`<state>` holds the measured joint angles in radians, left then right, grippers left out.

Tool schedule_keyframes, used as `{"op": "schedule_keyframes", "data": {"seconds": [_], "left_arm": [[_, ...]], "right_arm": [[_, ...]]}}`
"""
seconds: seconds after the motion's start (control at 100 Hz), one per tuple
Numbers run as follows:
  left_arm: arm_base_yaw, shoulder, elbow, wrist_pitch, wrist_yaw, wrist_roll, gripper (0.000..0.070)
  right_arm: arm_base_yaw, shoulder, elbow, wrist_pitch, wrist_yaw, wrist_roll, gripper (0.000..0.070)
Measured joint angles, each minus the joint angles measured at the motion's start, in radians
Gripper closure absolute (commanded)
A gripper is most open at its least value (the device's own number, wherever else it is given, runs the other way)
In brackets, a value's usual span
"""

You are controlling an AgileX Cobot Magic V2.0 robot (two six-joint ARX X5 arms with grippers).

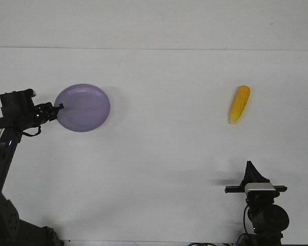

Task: Place corn on plate with both arms
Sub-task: 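Drag the lavender plate with the left gripper toward the robot, center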

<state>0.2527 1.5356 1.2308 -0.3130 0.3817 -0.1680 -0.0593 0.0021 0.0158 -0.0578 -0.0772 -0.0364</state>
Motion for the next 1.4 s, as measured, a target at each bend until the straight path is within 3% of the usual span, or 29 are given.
{"op": "schedule_keyframes", "data": {"seconds": [0.26, 0.48, 0.789, 0.999, 1.159, 1.229, 1.349, 1.399], "left_arm": [[-0.134, -0.304, -0.022, -0.130, 0.030, -0.013, 0.0695], [-0.378, -0.416, -0.226, -0.132, 0.020, -0.051, 0.0695], [-0.705, -0.391, -0.546, 0.120, -0.130, -0.173, 0.0695], [-0.768, -0.285, -0.577, 0.203, -0.193, -0.198, 0.0695], [-0.777, -0.233, -0.578, 0.235, -0.196, -0.198, 0.0693], [-0.779, -0.233, -0.578, 0.244, -0.200, -0.197, 0.0613], [-0.779, -0.233, -0.578, 0.246, -0.201, -0.197, 0.0265], [-0.779, -0.233, -0.578, 0.246, -0.200, -0.197, 0.0227]], "right_arm": [[0.000, 0.000, 0.000, 0.000, 0.000, 0.000, 0.0685], [0.000, 0.000, 0.000, 0.000, 0.000, 0.000, 0.0685], [0.000, 0.000, 0.000, 0.000, 0.000, 0.000, 0.0685], [0.000, 0.000, 0.000, 0.000, 0.000, 0.000, 0.0685], [0.000, 0.000, 0.000, 0.000, 0.000, 0.000, 0.0685], [0.000, 0.000, 0.000, 0.000, 0.000, 0.000, 0.0685], [0.000, 0.000, 0.000, 0.000, 0.000, 0.000, 0.0685], [0.000, 0.000, 0.000, 0.000, 0.000, 0.000, 0.0685]]}}
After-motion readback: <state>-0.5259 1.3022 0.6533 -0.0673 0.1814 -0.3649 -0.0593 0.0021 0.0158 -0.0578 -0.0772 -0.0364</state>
